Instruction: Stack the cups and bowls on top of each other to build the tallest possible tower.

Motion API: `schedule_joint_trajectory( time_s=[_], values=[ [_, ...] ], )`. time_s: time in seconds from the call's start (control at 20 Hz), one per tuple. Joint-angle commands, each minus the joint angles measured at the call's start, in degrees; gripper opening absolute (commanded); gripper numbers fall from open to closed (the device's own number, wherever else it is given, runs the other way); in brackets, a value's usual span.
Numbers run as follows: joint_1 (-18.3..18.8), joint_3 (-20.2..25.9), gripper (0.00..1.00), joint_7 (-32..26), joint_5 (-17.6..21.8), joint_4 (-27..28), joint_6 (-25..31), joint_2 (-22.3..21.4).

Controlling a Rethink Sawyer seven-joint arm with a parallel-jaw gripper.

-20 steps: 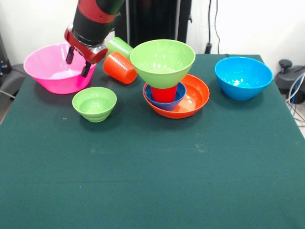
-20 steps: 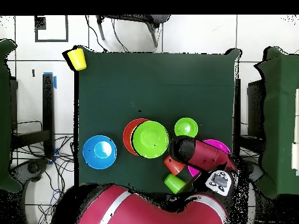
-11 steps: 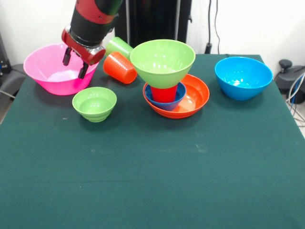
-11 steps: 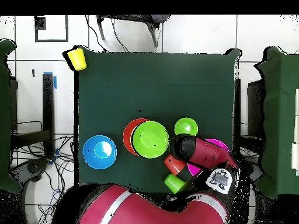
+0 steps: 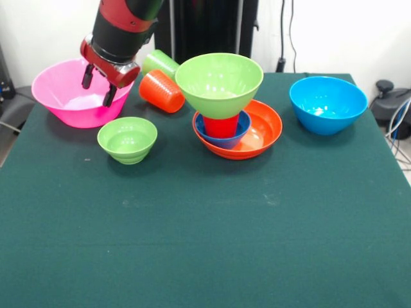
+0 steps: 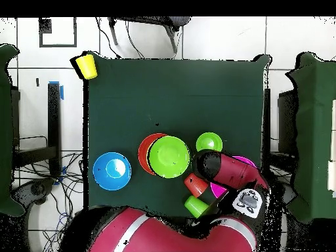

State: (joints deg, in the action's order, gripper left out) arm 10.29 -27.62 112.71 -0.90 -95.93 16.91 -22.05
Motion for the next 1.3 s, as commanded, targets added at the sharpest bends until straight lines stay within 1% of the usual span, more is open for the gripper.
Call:
schedule_joint_trajectory(
  time_s=[0.05,0.2,0.3,0.35,0.45,0.55,0.8,1.3],
  values=[
    [0.2,5.8,1.00,1.2,3.2,1.6,3.8,-0.4],
    [-1.4,4.1,1.00,2.0,3.8,0.8,2.1,-1.2],
    [-1.9,3.6,1.00,2.6,3.7,0.2,2.5,-1.9],
    [-2.3,3.3,1.00,2.6,4.2,-0.1,1.5,-2.1],
    [-2.7,3.1,1.00,2.8,4.0,-0.3,2.4,-2.8],
    [-3.0,2.8,1.00,2.6,4.5,0.1,1.7,-3.2],
    [0.7,6.6,1.00,0.1,4.4,2.5,3.3,-1.0],
    [1.0,6.3,1.00,-0.2,5.3,2.5,3.3,-2.0]
  ],
)
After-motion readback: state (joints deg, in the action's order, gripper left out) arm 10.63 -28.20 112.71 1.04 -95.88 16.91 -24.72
